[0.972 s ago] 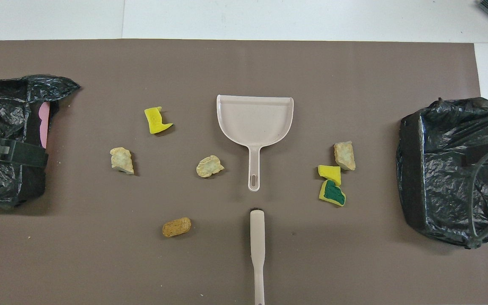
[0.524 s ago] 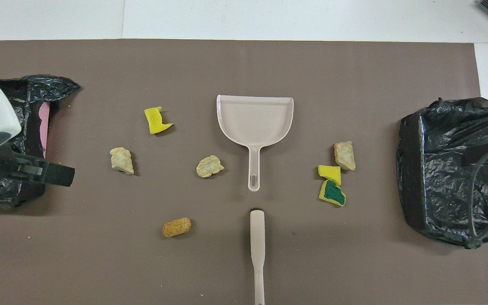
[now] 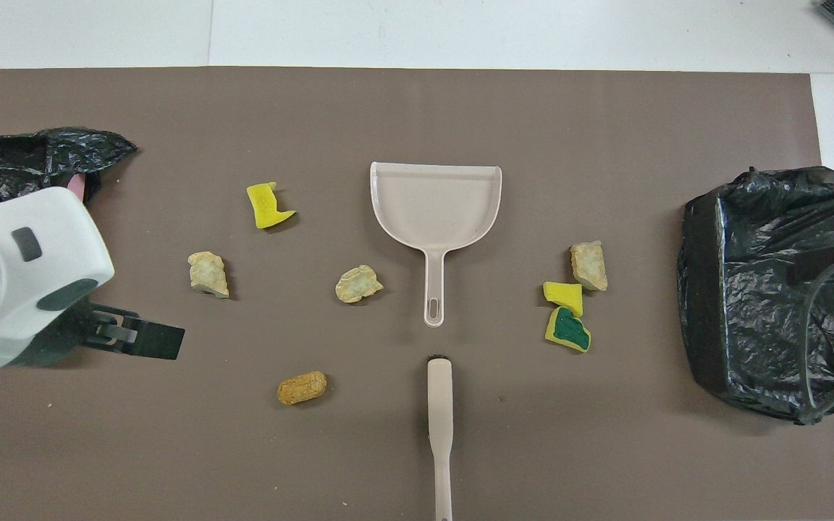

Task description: Sweep and dump trash in bin

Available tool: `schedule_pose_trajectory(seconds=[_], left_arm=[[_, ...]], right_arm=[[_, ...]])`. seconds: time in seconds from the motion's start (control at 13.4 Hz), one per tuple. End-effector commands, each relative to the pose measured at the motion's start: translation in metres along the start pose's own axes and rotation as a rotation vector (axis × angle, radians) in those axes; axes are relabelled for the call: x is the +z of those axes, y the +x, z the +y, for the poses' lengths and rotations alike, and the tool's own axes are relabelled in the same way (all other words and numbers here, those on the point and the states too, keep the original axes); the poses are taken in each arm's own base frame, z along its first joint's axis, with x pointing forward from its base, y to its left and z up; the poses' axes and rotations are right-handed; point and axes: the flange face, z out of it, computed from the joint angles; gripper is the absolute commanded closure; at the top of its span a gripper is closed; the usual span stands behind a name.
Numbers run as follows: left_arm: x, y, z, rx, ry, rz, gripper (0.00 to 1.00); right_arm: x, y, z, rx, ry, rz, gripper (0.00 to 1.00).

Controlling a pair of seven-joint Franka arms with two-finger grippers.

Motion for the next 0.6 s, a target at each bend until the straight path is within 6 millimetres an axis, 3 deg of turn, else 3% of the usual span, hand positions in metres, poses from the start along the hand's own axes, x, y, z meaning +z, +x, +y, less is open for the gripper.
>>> schedule_pose_trajectory(seconds=[0.0,0.22,0.37,0.52], left_arm=[[0.027,-0.006,0.040,-0.038,-0.018,0.026,0.00],[0.061,-0.010,0.090,-0.052,-0.018,0.027,0.00],[0.097,-0.019,0.133,-0.055,-0.016,0.028,0.00],[0.119,-0.030,0.157,-0.074,-0.020,0.043,0.00]], right_arm=[[0.000,-0.004,0.003,-0.022,0.001,0.014,0.00],[0.000,-0.005,0.002,-0.025,0.006,0.011,0.00],[0.000,-0.004,0.002,-0.026,0.007,0.014,0.00],[0.000,-0.005,0.002,-0.026,0.007,0.011,0.00]])
